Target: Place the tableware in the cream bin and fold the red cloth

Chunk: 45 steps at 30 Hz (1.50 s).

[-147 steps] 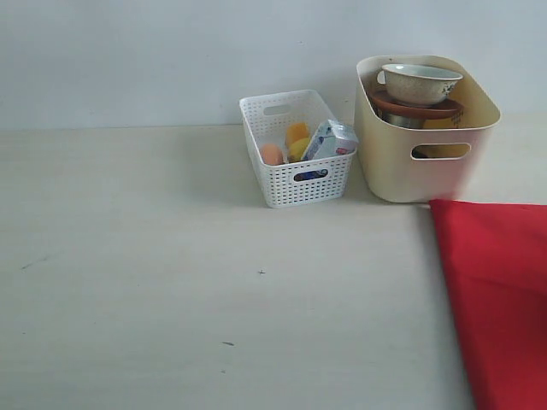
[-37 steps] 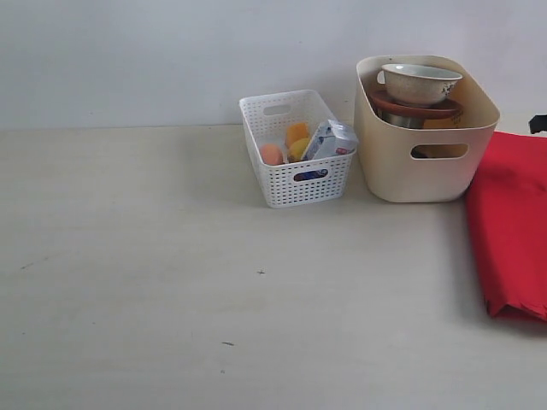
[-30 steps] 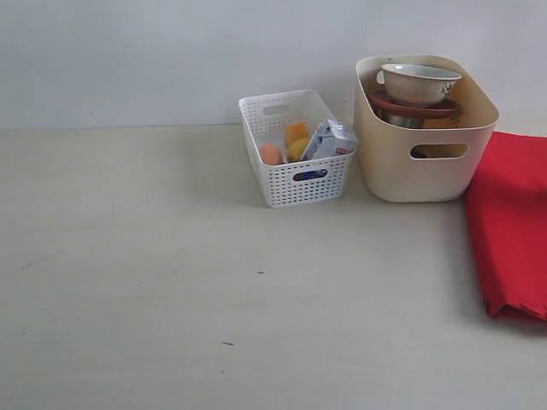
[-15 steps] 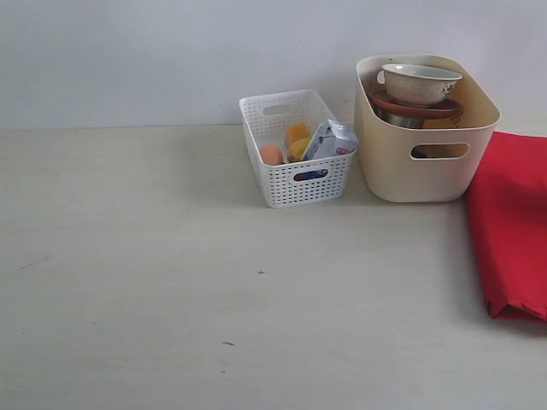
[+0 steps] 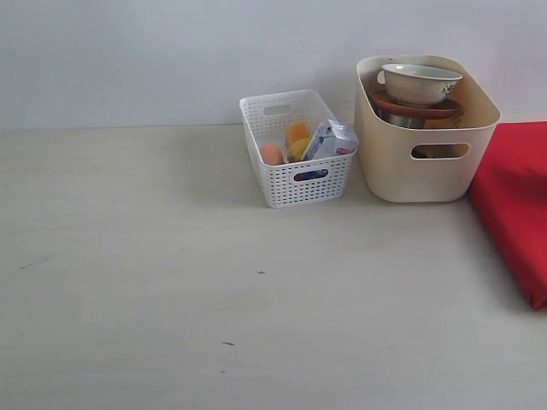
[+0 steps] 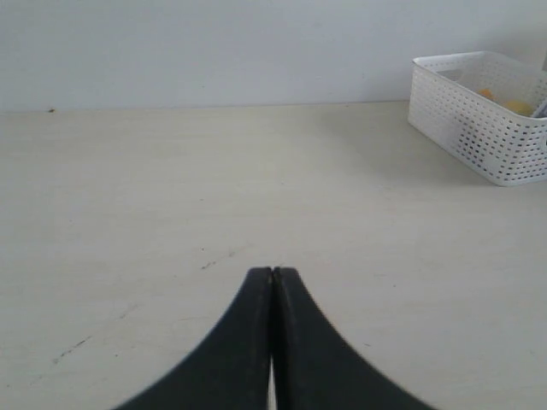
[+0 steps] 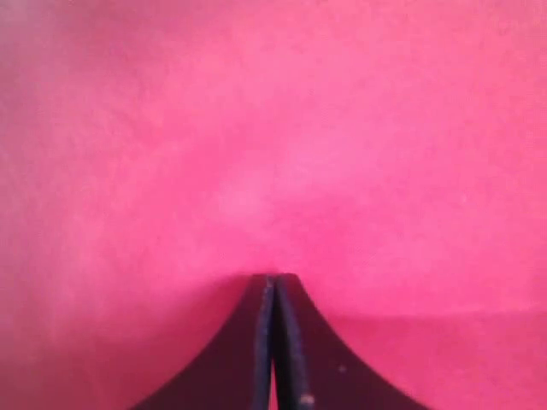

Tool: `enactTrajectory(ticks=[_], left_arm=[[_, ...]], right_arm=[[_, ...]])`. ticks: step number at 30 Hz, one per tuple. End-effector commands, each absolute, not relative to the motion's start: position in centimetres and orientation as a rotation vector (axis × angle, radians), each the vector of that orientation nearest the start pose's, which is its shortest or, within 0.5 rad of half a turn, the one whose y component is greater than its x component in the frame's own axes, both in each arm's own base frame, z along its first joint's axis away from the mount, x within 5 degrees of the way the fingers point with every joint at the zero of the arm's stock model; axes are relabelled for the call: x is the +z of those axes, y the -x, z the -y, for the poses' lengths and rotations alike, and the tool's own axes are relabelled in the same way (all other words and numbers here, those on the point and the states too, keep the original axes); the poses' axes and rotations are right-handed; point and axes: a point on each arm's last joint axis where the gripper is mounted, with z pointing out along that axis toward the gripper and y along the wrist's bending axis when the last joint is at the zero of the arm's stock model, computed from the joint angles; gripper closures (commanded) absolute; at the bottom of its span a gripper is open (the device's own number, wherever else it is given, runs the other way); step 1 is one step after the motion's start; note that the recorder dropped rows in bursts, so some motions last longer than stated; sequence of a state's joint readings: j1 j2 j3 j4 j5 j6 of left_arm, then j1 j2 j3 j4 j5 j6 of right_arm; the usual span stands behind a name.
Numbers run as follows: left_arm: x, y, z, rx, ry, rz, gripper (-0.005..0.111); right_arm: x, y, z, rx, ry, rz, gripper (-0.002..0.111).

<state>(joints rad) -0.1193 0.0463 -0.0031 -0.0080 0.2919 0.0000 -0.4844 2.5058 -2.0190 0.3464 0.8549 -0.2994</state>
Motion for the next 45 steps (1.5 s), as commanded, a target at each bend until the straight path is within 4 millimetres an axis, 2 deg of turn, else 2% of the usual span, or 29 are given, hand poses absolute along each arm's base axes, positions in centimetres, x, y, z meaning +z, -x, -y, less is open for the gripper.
enactTrajectory(ticks=[1, 4, 6, 11, 15, 20, 28, 36, 40, 45], left_arm=[[18.5, -5.7, 0.7, -0.105, -0.084, -1.814, 0.107], [18.5, -5.7, 0.7, -0.105, -0.084, -1.814, 0.107], [18.5, -5.7, 0.7, -0.105, -0.084, -1.814, 0.107], [18.4, -5.7, 0.7, -0.105, -0.084, -1.816, 0.107], [18.4, -5.7, 0.7, -0.105, -0.084, -1.818, 0.107], [18.4, -5.7, 0.7, -0.105, -0.085, -1.825, 0.107], [18.4, -5.7, 0.7, -0.105, -0.085, -1.827, 0.107], [18.4, -5.7, 0.7, -0.105, -0.085, -1.827, 0.107], [18.4, -5.7, 0.7, -0.105, -0.085, -1.827, 0.107], [18.4, -5.7, 0.7, -0.105, -0.085, -1.827, 0.107]], right_arm=[[6.7, -47.3, 21.3, 0.370, -0.494, -2.743, 0.108], [6.9, -47.5, 21.4, 0.364, -0.481, -2.740, 0.108], [7.8, -47.5, 21.6, 0.345, -0.435, -2.727, 0.108], [9.8, -47.2, 20.6, 0.371, -0.152, -2.772, 0.108], [9.6, -47.0, 19.8, 0.405, -0.103, -2.813, 0.108], [8.9, -47.3, 19.2, 0.393, -0.132, -2.822, 0.108], [8.1, -48.9, 17.5, 0.268, -0.234, -2.782, 0.108], [5.8, -49.9, 17.2, 0.203, -0.305, -2.724, 0.108], [5.3, -50.3, 17.2, 0.219, -0.326, -2.703, 0.108], [5.7, -50.6, 16.9, 0.287, -0.338, -2.673, 0.108]])
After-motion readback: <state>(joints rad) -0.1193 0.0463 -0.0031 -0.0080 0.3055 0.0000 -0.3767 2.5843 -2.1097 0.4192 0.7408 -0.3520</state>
